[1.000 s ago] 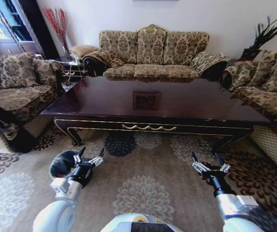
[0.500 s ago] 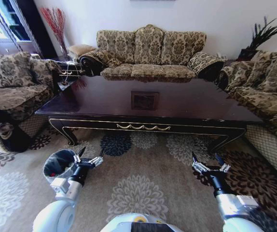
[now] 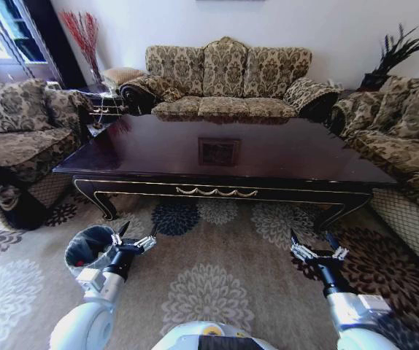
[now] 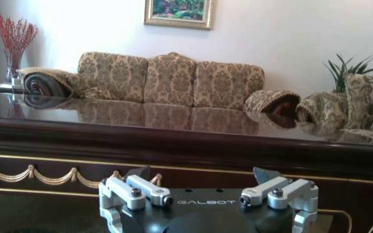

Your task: Move to the front of the table and place the trash on the table into the trash bin.

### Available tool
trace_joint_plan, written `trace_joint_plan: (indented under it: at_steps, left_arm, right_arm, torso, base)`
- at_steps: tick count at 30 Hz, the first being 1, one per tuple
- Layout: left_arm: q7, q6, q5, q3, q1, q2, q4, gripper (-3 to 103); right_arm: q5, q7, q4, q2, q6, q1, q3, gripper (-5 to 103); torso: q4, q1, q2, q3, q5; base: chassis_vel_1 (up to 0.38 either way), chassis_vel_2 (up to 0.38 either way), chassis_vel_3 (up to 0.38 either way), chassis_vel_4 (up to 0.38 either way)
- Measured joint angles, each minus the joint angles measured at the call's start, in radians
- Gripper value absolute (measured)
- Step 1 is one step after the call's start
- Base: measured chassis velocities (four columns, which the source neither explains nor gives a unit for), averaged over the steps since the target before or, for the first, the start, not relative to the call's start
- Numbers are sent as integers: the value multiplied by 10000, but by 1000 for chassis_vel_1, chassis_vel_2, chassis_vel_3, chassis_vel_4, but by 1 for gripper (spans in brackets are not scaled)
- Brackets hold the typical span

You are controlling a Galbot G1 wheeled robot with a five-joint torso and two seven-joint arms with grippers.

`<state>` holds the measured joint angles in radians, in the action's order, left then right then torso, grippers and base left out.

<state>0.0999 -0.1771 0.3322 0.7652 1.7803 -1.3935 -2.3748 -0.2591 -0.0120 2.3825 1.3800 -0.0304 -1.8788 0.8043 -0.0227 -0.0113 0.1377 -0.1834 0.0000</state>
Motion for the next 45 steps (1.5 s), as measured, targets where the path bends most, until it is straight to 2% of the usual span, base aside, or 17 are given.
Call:
trace_joint_plan:
  at_steps: [45]
  left_arm:
    - [-1, 0, 0, 0, 0, 0, 0, 100]
  right_arm:
    - [0, 0, 0, 0, 0, 0, 0, 100]
  torso:
    - [0, 1, 0, 0, 0]
  base:
    - [0, 0, 0, 0]
